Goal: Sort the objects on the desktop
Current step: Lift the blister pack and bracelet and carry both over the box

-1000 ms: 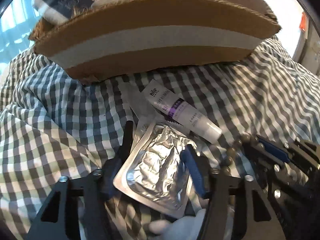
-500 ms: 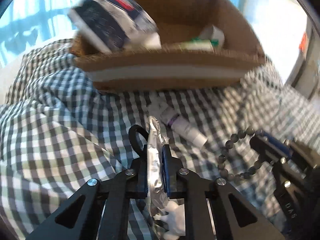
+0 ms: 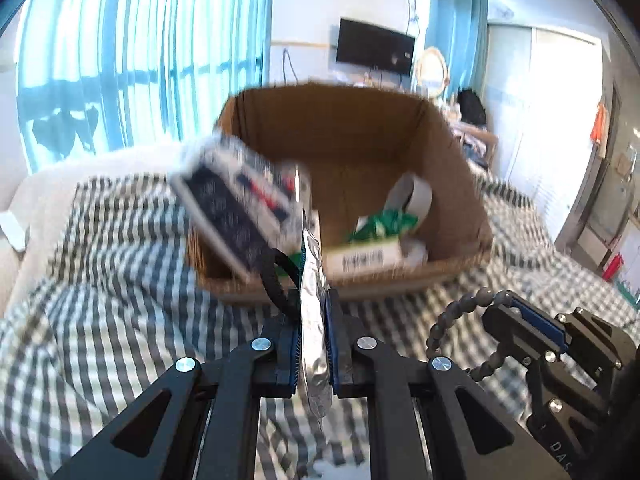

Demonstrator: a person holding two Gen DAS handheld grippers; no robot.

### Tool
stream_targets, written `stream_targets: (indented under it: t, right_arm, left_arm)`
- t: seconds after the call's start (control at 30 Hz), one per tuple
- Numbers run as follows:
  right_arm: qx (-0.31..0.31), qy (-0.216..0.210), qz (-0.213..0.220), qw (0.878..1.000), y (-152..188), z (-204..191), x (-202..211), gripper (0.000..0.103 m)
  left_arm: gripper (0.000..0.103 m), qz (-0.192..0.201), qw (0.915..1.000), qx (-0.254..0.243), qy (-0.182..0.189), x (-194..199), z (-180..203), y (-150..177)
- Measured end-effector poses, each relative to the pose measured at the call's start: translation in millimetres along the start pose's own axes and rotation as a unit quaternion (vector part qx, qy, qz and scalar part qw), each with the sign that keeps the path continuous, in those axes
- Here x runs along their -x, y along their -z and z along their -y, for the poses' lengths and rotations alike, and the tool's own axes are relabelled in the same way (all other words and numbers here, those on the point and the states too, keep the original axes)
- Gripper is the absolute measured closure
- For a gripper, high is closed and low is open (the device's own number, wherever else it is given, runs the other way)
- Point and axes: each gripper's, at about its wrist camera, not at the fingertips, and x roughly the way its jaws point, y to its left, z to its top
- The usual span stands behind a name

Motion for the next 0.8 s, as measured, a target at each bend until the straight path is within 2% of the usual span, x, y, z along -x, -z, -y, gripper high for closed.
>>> stream_targets:
  t: [0.27, 0.5, 0.63, 0.8]
  right_arm:
    - [0.001, 0.002, 0.031, 1.000, -50, 15, -35, 0.092]
    - [-0.012, 0.013, 0.025, 1.000, -84, 37, -94, 0.093]
    - [-0.018, 0.029, 0.001, 0.999, -90, 46, -129, 0.093]
    - [-0.029, 0.042, -0.035, 0.998, -79, 59, -159, 0.092]
  left_arm:
    - [0.092, 0.044, 0.9987, -0.021, 0.011, -12, 18, -59]
    - [0.092, 0.058, 0.9978, -0.029, 0.008, -57, 24, -106]
    - [0.092, 0.049, 0.9985, -0.023, 0.002, -94, 21, -114]
    - [0.092, 0.021, 0.9997, -0.012, 0.003, -130, 16, -104]
